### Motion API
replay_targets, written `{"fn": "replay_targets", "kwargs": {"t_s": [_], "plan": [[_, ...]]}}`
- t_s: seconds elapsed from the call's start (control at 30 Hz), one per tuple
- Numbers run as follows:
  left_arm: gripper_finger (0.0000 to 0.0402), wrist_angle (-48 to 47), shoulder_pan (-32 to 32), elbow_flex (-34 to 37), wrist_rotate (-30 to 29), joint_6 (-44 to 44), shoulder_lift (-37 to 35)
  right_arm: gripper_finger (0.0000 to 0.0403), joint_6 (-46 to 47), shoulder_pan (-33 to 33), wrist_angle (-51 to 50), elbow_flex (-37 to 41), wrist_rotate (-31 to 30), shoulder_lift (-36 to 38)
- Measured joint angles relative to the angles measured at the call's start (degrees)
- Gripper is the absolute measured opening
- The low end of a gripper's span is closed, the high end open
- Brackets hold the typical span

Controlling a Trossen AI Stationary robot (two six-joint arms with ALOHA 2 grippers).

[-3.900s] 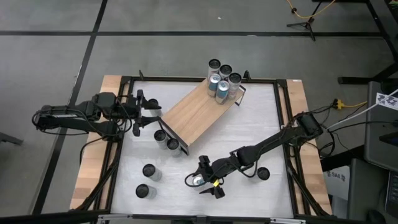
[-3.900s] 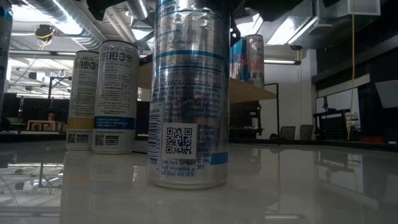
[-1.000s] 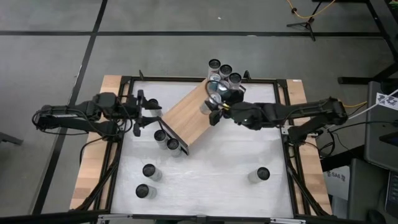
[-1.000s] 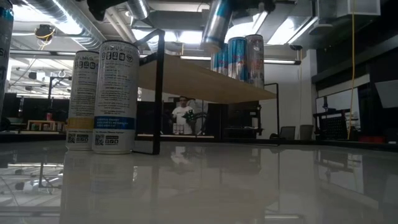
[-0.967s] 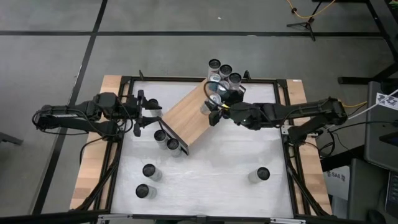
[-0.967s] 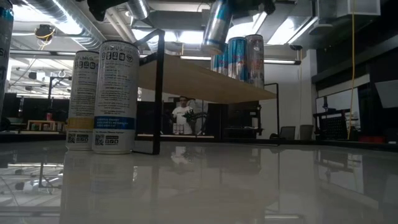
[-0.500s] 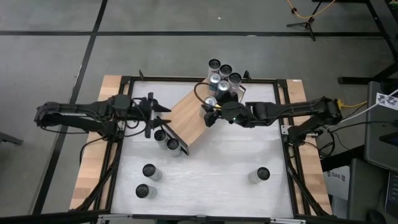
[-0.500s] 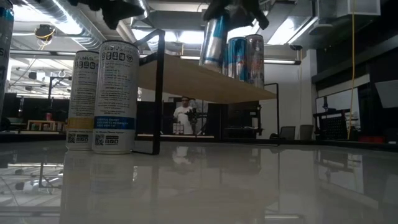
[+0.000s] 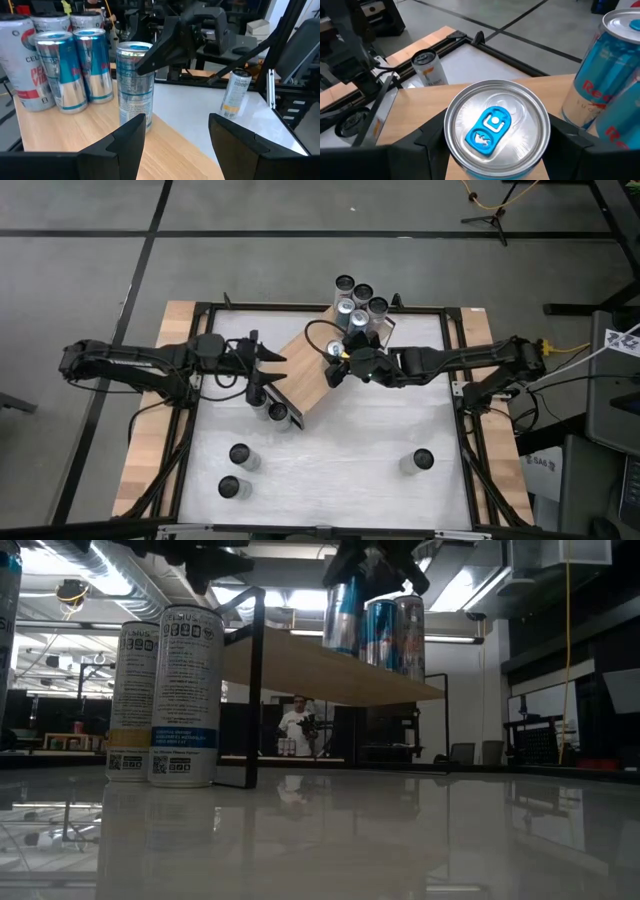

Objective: Place canned beverage on shelf
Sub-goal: Put the blue soda can on the shelf aligned with the other blue soda cans

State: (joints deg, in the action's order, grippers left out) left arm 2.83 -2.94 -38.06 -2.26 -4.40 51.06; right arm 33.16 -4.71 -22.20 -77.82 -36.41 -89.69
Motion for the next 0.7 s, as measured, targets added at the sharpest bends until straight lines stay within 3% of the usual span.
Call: {"fn": "replay_targets", "kwargs": {"t_s": [0.7], "plan": [[0.0210, 1.2, 0.0, 0.0, 0.0, -3.0, 0.8, 0.0234, -0.1, 0.0, -0.3, 0.0, 1.3, 0.0]]}}
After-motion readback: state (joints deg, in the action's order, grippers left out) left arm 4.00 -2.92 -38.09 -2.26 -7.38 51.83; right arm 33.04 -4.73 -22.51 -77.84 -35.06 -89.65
